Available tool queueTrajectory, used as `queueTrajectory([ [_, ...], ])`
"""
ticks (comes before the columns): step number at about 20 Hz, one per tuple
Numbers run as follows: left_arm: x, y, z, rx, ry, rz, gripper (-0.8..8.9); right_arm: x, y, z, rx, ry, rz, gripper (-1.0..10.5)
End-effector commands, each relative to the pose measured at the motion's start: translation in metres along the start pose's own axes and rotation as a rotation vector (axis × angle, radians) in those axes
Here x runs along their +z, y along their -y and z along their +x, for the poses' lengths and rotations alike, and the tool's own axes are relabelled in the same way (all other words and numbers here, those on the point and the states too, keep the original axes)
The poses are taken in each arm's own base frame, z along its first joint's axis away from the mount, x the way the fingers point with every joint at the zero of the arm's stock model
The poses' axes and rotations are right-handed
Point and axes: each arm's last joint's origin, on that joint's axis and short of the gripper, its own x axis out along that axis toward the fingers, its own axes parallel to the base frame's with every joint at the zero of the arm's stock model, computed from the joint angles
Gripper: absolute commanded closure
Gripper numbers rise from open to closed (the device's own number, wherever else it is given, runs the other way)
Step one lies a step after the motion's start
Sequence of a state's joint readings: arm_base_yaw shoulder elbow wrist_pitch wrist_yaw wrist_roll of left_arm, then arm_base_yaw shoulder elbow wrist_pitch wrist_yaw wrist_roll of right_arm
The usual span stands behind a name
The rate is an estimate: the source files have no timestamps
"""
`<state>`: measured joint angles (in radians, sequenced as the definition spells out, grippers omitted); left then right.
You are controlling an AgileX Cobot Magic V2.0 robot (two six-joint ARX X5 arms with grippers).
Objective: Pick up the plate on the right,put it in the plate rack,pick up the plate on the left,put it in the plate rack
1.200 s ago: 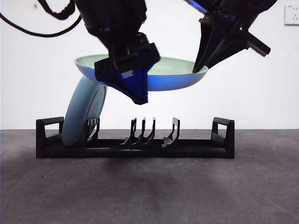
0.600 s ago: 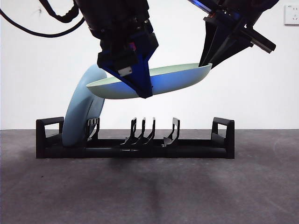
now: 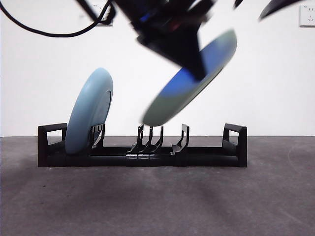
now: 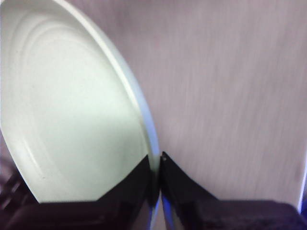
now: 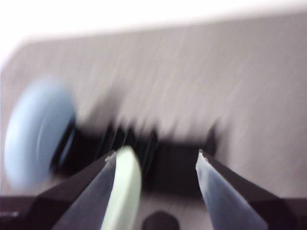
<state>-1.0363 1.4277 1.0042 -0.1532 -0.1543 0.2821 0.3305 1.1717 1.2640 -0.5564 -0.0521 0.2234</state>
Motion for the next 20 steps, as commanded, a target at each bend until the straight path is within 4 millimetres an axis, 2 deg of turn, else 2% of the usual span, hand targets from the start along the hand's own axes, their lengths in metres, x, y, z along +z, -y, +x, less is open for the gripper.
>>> queueTrajectory([
  [1, 0.010, -0.022, -0.002, -0.050, 0.169, -0.228, 8.22, 0.008, 0.005, -0.020, -0.047, 0.094, -0.008, 6.6],
  [4, 0.014, -0.059, -0.005, -0.121, 0.357, -0.454, 8.22, 0.012, 0.011, -0.037, -0.086, 0.151, 0.006, 6.6],
  [6, 0.012, -0.082, -0.006, -0.113, 0.440, -0.544, 8.23, 0.012, 0.012, -0.040, -0.090, 0.160, 0.008, 6.6],
  [9, 0.005, -0.104, -0.004, -0.097, 0.481, -0.612, 8.23, 0.012, 0.012, -0.040, -0.090, 0.159, 0.008, 6.6],
  [15, -0.015, -0.135, 0.010, -0.112, 0.513, -0.726, 8.23, 0.012, 0.012, -0.037, -0.091, 0.152, 0.008, 6.6],
  [20, -0.032, -0.145, 0.028, -0.109, 0.480, -0.767, 8.23, 0.012, 0.012, -0.037, -0.092, 0.151, 0.008, 6.6],
])
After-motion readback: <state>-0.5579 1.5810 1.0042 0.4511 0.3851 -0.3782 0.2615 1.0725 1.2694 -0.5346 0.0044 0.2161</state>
